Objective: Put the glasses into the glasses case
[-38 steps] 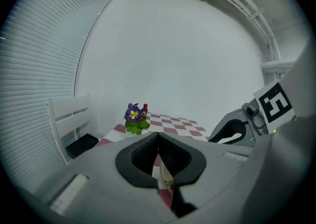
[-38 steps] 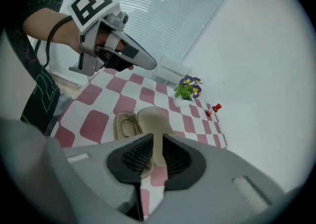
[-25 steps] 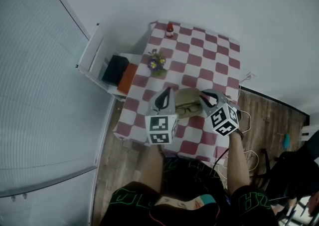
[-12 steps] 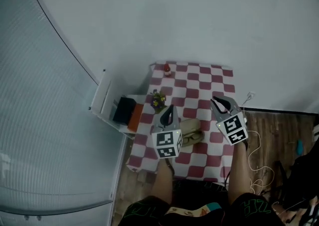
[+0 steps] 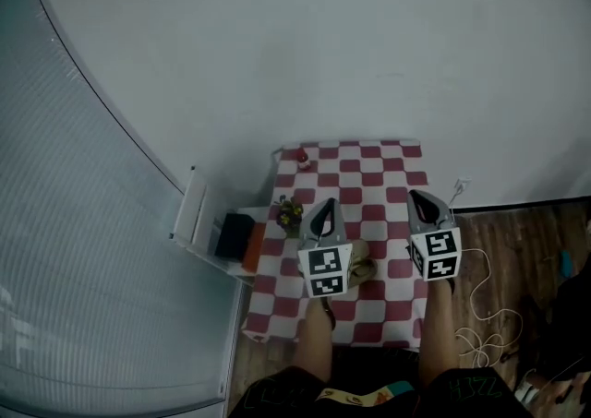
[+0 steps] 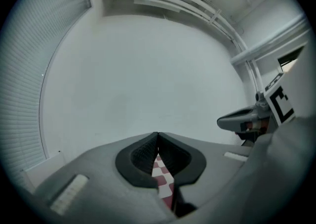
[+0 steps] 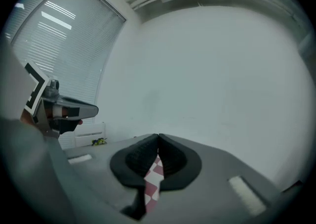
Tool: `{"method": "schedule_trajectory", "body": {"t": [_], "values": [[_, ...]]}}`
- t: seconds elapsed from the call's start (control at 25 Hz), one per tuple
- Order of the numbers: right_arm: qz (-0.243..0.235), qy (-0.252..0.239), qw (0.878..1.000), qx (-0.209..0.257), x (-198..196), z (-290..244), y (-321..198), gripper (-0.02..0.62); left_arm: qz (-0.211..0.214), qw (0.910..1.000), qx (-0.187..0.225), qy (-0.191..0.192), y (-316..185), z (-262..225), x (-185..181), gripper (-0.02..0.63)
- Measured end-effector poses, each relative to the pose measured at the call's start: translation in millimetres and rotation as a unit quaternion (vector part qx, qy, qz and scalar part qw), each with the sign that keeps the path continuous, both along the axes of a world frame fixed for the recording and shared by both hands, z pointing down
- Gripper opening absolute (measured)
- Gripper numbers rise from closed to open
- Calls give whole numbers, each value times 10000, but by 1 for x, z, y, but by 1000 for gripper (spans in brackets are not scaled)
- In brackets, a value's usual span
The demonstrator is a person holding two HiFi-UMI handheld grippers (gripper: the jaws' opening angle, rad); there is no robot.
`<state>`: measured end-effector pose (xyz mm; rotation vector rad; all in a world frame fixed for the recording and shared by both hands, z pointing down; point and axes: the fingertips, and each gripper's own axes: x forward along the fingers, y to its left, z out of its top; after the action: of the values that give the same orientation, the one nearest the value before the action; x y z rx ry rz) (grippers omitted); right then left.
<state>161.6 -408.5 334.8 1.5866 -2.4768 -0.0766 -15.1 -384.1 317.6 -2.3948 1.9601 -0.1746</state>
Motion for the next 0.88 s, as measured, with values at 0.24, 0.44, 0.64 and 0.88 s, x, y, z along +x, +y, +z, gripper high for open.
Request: {"method": "schedule_trajectory", "body": {"t": [0.24,0.44,0.64,0.88], "values": [[208,-30,9998,38,14,-1,4,5,61,9999,-110,-45,2,9,5,8],[111,-29,9999,82,7,-1,7,5,131,9997,-90,-167,7,5,0,8],[29,-40,9999,149,9,-2,13,5,45,9999,-107,-20,10,6,-5,8],[138,-104,9996,219,21,-2,16,5,127,9999,-100,23,11,8,3,8]]}}
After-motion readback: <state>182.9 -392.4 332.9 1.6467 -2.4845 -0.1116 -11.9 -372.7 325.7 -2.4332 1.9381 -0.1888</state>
